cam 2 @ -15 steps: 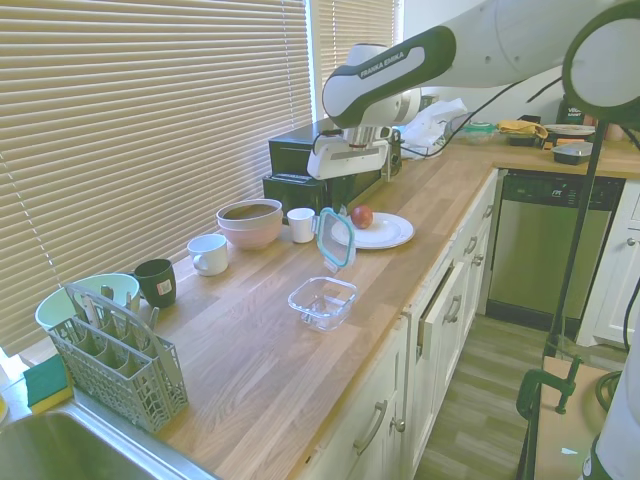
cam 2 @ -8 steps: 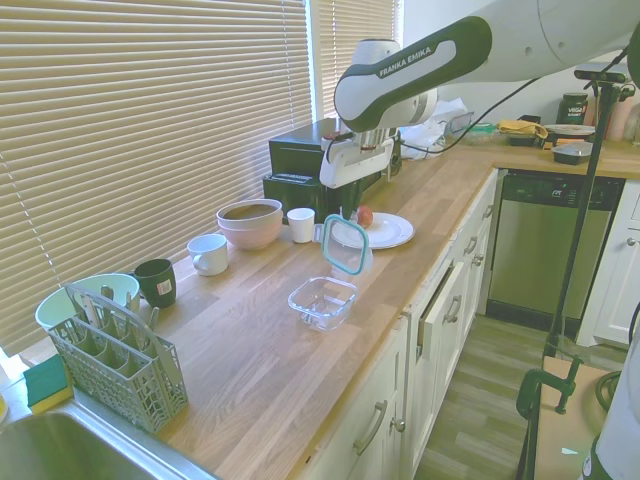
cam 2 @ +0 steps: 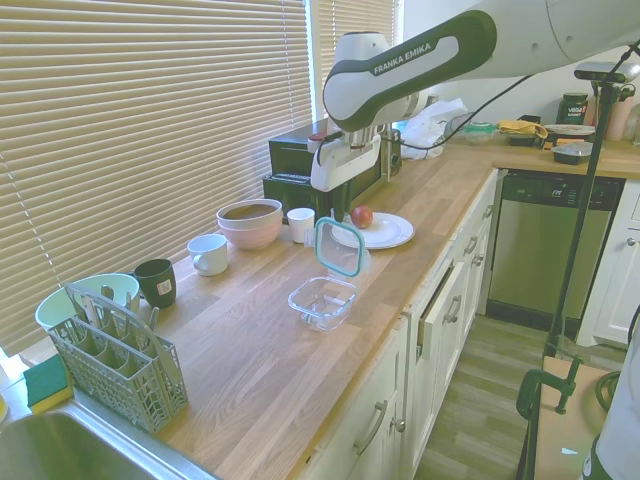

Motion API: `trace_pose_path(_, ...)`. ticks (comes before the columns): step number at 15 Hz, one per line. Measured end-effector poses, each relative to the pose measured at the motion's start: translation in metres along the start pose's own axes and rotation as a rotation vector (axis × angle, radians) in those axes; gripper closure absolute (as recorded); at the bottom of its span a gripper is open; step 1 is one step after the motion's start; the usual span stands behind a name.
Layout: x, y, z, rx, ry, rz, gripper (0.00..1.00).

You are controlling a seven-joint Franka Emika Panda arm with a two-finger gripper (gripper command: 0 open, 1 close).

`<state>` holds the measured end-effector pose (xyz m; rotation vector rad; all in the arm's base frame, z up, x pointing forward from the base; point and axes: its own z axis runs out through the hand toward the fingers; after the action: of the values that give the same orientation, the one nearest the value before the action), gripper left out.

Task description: Cover the lid of the food container

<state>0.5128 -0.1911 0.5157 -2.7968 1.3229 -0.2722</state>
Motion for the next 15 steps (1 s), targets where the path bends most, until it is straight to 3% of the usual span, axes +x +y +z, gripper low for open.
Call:
trace_pose_path(8,-0.036,-0.048,0.002,-0.086,0.018,-0.067,1.0)
trace_pose_path(15,-0.063,-0.082,0.036,-0.16,0.005,-0.096,1.0)
